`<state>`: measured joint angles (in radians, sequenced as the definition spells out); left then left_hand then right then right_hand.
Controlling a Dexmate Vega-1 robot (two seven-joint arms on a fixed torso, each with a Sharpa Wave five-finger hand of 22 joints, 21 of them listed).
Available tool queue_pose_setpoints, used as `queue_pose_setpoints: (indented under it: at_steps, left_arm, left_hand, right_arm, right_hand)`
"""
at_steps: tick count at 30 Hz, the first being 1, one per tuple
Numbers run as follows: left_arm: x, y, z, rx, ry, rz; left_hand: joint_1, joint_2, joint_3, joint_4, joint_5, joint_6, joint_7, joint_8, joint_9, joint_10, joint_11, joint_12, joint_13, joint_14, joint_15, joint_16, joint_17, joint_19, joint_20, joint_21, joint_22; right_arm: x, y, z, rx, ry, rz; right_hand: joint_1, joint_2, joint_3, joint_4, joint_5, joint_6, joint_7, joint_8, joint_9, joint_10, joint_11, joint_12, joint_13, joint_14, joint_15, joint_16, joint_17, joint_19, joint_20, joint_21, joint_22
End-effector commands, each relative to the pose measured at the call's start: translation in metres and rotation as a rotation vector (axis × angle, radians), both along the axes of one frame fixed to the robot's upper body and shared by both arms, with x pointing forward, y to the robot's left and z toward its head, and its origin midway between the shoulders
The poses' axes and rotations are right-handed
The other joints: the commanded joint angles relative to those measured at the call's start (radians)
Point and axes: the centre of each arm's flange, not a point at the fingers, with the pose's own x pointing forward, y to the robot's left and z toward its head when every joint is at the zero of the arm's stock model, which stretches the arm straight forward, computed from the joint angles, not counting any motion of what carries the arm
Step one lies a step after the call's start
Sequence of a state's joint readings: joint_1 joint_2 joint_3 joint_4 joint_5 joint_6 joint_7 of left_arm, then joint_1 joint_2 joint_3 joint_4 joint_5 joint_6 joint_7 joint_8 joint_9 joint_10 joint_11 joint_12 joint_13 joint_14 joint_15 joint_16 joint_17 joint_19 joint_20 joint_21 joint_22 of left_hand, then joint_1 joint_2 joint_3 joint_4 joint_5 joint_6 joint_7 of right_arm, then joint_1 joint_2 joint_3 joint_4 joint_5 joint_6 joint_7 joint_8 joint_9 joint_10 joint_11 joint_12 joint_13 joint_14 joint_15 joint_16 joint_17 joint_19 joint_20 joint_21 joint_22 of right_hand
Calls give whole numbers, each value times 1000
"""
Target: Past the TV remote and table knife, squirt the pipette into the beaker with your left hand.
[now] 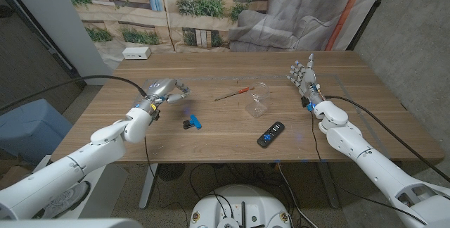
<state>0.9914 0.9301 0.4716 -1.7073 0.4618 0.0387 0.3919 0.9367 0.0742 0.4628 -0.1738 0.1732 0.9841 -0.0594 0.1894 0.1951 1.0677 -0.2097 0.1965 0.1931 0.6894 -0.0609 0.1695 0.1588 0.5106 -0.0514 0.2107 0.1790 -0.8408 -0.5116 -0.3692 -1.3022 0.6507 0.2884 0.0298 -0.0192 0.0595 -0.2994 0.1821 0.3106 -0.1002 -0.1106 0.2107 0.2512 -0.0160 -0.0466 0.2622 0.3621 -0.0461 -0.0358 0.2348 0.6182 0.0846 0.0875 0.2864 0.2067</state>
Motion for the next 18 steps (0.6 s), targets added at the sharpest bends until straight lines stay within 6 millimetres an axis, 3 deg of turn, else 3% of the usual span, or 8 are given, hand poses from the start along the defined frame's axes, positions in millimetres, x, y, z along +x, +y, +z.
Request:
queue_pose_setpoints:
  at_steps: [1,6,18]
  left_arm:
    - [8,-5,-7,4,14,17]
    - [11,-4,-9,9,24,32]
    - [15,-6,-12,24,38,42]
  left_hand:
    - [-7,2,7,3,4,4,-5,9,3,4,-5,7,1,-3,-142,-2,1,-4,-43,6,5]
    - [-8,1,7,2,3,4,-9,9,3,4,-5,8,1,-2,-142,-1,2,-4,-44,6,5]
    - [-8,-5,5,0,3,3,-12,9,3,4,-5,9,1,-1,-144,0,2,-3,-47,7,5]
  right_arm:
    - [0,0,0,0,0,0]
    - [0,0,0,0,0,0]
    - [0,0,0,0,0,0]
  right_hand:
    - [0,58,-7,1,6,3,-9,7,3,0,-2,5,3,-11,-78,2,5,3,1,4,5]
    - [0,59,-6,1,5,3,-9,7,3,-2,5,5,3,-10,-79,3,5,4,0,4,6]
    - [0,58,-7,1,5,3,-9,7,3,-5,-6,3,3,-11,-79,2,5,3,0,4,6]
